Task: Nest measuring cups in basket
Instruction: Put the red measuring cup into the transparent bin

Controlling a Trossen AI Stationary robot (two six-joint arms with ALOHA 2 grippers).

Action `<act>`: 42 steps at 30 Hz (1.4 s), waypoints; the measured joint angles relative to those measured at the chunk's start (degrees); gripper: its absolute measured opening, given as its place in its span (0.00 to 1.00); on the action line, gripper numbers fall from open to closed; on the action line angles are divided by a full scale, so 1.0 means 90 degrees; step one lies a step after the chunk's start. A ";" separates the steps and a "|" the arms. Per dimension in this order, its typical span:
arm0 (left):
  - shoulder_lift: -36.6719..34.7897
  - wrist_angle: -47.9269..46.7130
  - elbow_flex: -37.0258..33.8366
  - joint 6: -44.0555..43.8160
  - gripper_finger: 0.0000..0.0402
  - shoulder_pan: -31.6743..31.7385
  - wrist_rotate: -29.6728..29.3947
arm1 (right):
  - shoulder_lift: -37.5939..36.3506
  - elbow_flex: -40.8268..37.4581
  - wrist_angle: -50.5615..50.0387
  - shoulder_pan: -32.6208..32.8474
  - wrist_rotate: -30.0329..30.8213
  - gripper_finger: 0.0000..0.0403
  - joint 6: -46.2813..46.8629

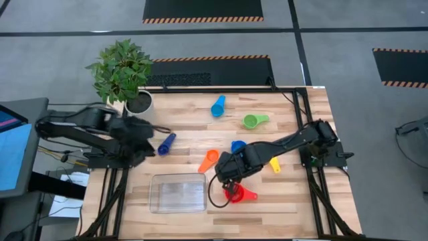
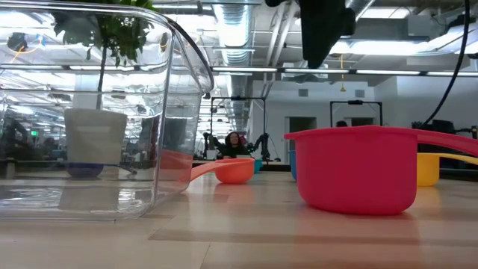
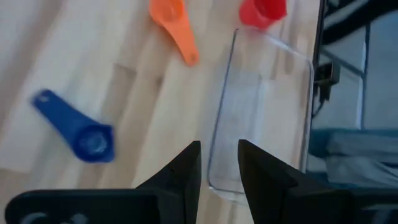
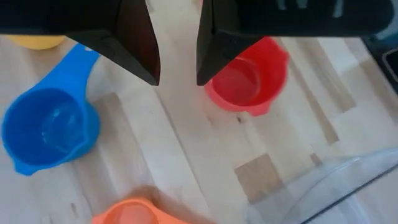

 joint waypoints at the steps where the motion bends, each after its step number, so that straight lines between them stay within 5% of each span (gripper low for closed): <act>1: -0.0208 0.0011 0.0000 -0.0068 0.23 -0.0174 -0.0311 | 0.0051 -0.0045 0.0065 -0.0011 0.0009 0.32 -0.0074; 8: -0.0903 0.0691 0.0005 -0.0256 0.23 -0.1260 -0.1964 | 0.0665 -0.0219 -0.0008 -0.0001 0.0002 0.35 -0.0106; 15: -0.0556 0.0944 0.0002 0.0085 0.23 -0.1603 -0.2123 | 0.0955 -0.0207 0.0082 0.0175 -0.0548 0.37 -0.0086; 42: 0.0343 0.0929 -0.0004 0.0380 0.23 -0.1600 -0.2025 | 0.1192 -0.0204 0.0334 0.0444 -0.0687 0.35 0.0297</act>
